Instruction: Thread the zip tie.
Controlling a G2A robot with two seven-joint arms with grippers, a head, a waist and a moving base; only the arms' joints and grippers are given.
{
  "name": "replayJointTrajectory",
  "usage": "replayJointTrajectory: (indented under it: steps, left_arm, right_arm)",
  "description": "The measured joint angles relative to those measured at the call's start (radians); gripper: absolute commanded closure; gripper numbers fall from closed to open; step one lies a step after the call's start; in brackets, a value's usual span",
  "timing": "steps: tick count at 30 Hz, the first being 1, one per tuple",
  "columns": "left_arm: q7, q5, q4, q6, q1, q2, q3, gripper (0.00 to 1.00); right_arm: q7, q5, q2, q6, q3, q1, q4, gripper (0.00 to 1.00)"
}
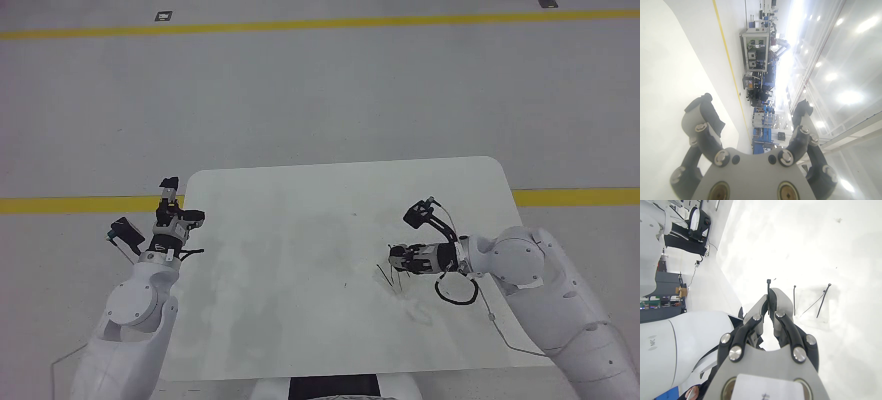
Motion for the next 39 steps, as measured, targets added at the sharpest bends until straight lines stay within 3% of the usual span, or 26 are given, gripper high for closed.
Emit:
replayJointTrajectory:
  steps: [3, 5, 12, 20, 22, 35, 37, 39]
  left_arm:
    - [0.0, 0.0, 0.0, 0.0, 0.0, 0.0, 0.0, 0.0]
    - [-0.003, 0.007, -0.002, -0.005, -0.002, 0.0, 0.002, 0.0]
    - [-0.008, 0.2, -0.033, -0.122, -0.012, -0.005, 0.079, 0.0]
    - [0.074, 0.503, 0.006, -0.199, -0.127, -0.021, 0.234, 0.0]
    - [0.088, 0.545, 0.011, -0.204, -0.142, -0.024, 0.261, 0.0]
    - [0.085, 0.545, 0.009, -0.205, -0.143, -0.024, 0.26, 0.0]
    - [0.071, 0.588, -0.001, -0.219, -0.153, -0.024, 0.277, 0.0]
    - [0.049, 0.69, -0.005, -0.245, -0.176, -0.025, 0.316, 0.0]
  right_arm:
    - [-0.005, 0.002, -0.001, 0.003, 0.0, -0.003, 0.002, 1.0]
    - [-0.062, 0.019, -0.004, 0.02, -0.002, -0.014, 0.013, 1.0]
    - [-0.211, 0.158, -0.012, 0.042, 0.018, -0.028, 0.072, 1.0]
    - [-0.272, 0.341, -0.02, 0.095, 0.042, -0.014, 0.132, 1.0]
    - [-0.27, 0.391, -0.023, 0.098, 0.04, -0.006, 0.15, 1.0]
    - [-0.27, 0.395, -0.023, 0.097, 0.039, -0.005, 0.152, 1.0]
    - [-0.283, 0.404, -0.025, 0.105, 0.037, -0.008, 0.152, 1.0]
    - [-0.328, 0.452, -0.031, 0.13, 0.028, -0.013, 0.152, 1.0]
